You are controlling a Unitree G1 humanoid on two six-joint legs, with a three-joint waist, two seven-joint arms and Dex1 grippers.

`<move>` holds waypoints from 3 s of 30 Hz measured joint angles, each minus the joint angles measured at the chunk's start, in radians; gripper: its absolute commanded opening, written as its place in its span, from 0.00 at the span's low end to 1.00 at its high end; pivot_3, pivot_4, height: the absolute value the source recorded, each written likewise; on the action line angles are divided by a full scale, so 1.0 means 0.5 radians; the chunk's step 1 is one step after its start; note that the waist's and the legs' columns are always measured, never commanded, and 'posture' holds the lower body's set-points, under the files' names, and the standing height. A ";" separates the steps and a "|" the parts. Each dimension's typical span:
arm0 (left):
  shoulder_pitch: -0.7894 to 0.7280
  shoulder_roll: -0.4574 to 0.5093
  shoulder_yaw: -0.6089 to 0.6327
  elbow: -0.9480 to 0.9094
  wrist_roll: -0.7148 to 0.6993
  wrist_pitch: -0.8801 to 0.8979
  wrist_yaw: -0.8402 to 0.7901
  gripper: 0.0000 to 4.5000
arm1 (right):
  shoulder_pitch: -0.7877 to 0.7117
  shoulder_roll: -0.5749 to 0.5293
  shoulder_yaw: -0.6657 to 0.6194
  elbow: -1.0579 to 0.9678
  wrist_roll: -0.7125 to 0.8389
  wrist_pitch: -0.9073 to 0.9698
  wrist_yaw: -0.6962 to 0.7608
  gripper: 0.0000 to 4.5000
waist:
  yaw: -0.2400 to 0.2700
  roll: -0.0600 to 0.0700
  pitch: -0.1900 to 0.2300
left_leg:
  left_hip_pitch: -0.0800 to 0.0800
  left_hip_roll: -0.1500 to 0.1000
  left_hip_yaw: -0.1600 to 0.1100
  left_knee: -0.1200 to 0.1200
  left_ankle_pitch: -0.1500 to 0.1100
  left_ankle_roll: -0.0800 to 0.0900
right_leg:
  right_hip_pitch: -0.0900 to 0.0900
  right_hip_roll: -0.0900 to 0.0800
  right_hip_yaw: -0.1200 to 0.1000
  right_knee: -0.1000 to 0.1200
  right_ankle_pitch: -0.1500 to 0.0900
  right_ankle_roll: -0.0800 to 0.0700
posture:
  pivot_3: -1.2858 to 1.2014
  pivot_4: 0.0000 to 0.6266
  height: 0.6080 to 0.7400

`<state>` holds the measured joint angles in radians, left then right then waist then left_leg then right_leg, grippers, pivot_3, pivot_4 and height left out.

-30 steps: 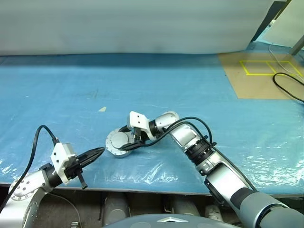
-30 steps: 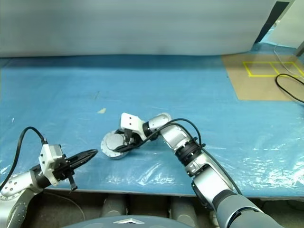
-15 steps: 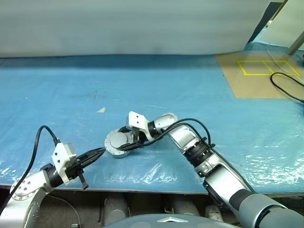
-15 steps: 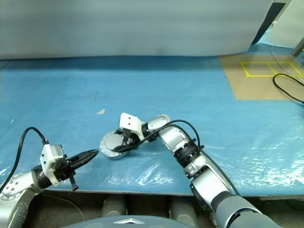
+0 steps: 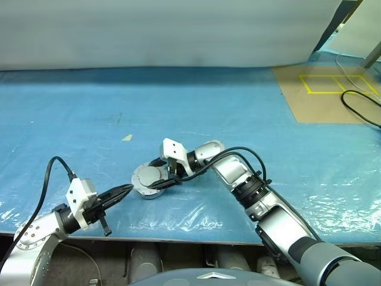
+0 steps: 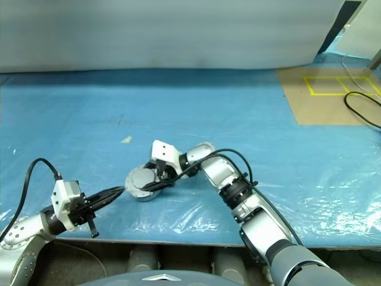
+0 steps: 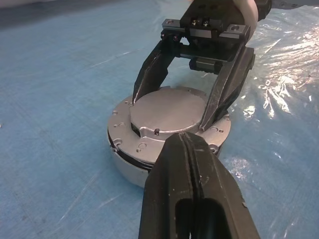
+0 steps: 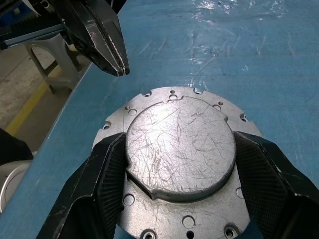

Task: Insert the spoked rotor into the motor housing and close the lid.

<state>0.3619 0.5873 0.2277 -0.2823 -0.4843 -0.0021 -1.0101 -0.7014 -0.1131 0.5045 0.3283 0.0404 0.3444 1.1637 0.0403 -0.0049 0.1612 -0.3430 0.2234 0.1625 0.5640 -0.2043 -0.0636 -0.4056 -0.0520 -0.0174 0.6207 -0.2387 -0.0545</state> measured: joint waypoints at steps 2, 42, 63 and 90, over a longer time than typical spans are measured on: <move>0.000 0.000 0.000 0.000 0.000 -0.002 -0.003 0.00 | 0.000 0.003 -0.001 -0.005 0.000 0.013 -0.001 0.66 | 0.000 0.000 0.000 | 0.000 0.000 0.000 0.000 0.000 0.000 | 0.000 0.000 0.000 0.000 0.000 0.000 | 0.52 0.24 1.00; 0.134 0.004 0.077 0.020 0.000 -0.041 -0.014 0.00 | 0.055 0.066 0.043 0.070 -0.083 -0.131 -0.159 0.66 | -0.012 0.000 0.000 | 0.020 0.001 0.011 -0.005 -0.001 0.001 | 0.008 0.002 0.013 0.004 0.000 0.001 | 0.52 0.24 1.00; 0.085 -0.007 0.087 0.036 0.003 -0.048 0.022 0.00 | 0.014 0.135 -0.004 0.224 -0.115 -0.320 -0.341 0.66 | -0.004 0.000 0.000 | 0.016 0.000 0.014 -0.005 -0.001 0.001 | 0.001 0.001 0.015 0.004 0.000 0.001 | 0.52 0.24 1.00; 0.007 -0.012 0.084 0.040 -0.003 -0.022 0.046 0.00 | 0.034 0.080 -0.175 0.001 0.082 0.211 -0.308 0.66 | 0.005 -0.001 0.000 | 0.001 0.001 0.015 -0.005 0.000 0.000 | -0.008 0.002 0.012 -0.001 0.000 0.001 | 0.52 0.24 1.00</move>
<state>0.3654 0.5812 0.2696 -0.2625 -0.4857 -0.0128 -0.9869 -0.6846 -0.0729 0.4169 0.3288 0.0813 0.4501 1.0095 0.0427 -0.0053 0.1611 -0.3423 0.2240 0.1701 0.5617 -0.2043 -0.0638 -0.4096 -0.0511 -0.0113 0.6201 -0.2389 -0.0540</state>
